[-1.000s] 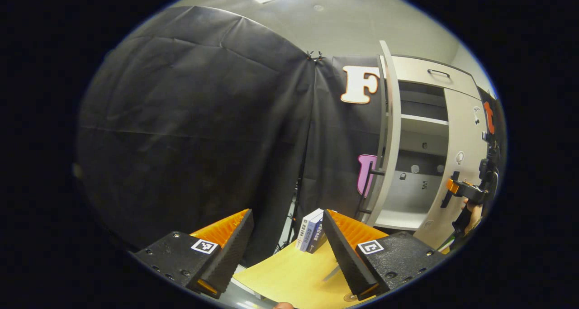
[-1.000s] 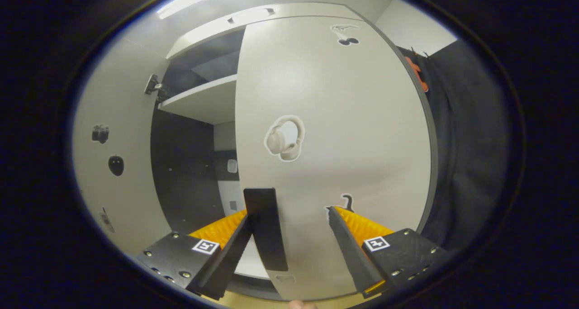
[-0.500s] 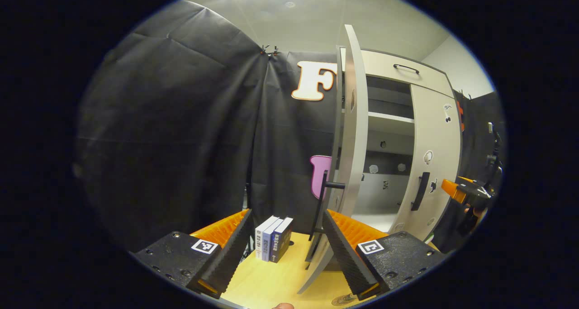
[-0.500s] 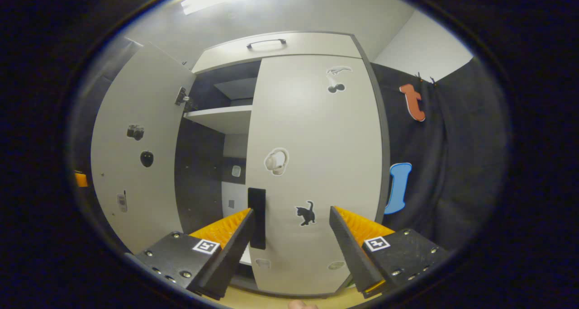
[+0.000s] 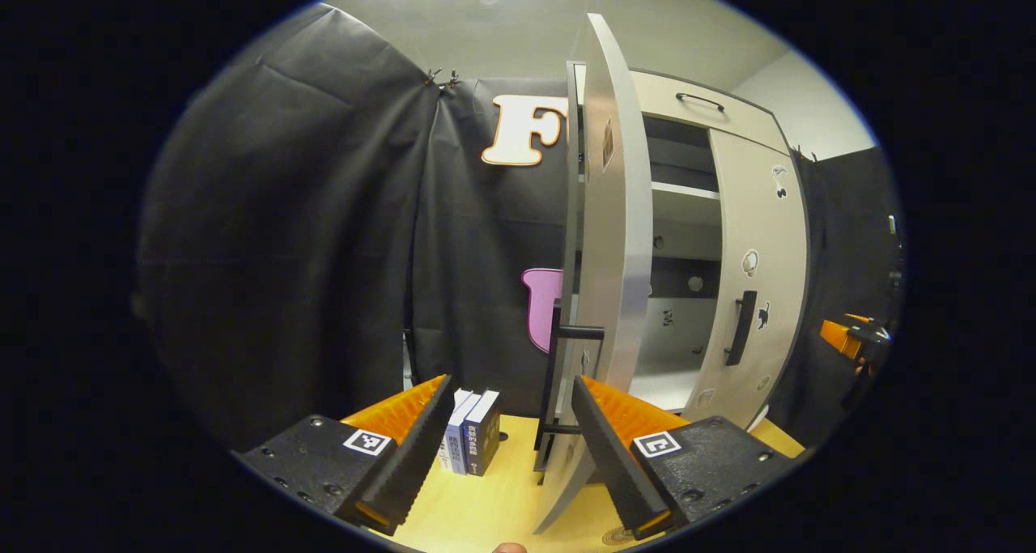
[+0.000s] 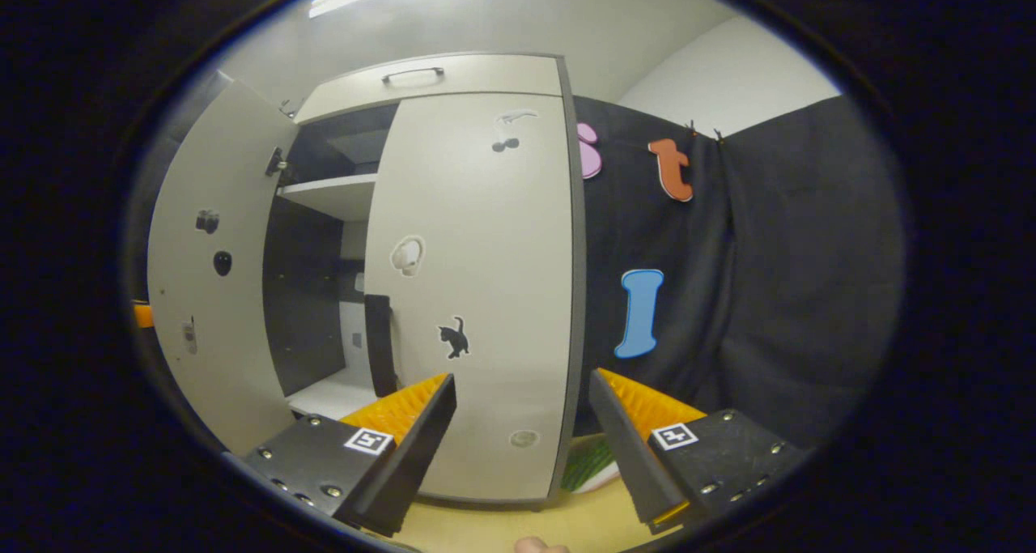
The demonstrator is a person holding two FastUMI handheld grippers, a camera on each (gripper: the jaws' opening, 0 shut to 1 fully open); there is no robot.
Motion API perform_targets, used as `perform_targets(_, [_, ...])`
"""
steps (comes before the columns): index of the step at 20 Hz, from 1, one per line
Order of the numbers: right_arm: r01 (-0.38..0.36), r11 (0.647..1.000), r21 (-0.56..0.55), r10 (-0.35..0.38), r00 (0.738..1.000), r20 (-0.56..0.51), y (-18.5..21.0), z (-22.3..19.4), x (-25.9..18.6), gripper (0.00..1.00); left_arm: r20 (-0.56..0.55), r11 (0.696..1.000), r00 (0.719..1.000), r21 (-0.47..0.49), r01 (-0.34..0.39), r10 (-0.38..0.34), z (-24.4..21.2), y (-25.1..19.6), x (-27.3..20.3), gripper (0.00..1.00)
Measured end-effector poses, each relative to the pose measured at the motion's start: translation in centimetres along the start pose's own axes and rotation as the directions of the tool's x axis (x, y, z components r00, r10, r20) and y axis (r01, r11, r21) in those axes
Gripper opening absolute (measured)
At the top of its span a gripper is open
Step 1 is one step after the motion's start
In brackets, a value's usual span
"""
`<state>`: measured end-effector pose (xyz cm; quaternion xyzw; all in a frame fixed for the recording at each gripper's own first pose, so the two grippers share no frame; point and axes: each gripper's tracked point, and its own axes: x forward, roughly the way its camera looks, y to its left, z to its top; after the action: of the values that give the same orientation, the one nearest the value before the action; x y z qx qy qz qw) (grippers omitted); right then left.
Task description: Grasp the bottle in the cabinet with the left hand and place it on the coaster, then close the right door with the right hand and the left door with the left hand.
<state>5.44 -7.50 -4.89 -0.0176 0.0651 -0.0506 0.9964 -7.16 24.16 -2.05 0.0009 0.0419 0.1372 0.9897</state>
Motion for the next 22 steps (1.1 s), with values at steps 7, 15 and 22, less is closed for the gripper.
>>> perform_targets(7, [0.049, 0.999, 0.016, -0.049, 0.999, 0.000, -1.9, -0.4, -1.9, 1.00, -0.009, 0.992, 0.993, -0.055, 0.114, -0.115, -0.2, -3.1, 0.4, 0.90])
perform_targets(15, [0.104, 0.994, 0.030, -0.103, 0.994, -0.024, -4.3, -1.1, -3.2, 1.00, -0.019, 0.956, 0.957, -0.051, 0.287, -0.289, -0.7, -9.9, 1.9, 0.84])
perform_targets(22, [0.175, 0.982, 0.075, -0.172, 0.984, -0.044, -8.0, -1.6, -4.0, 1.00, -0.021, 0.926, 0.928, -0.081, 0.368, -0.371, -1.1, -13.5, 4.1, 0.84])
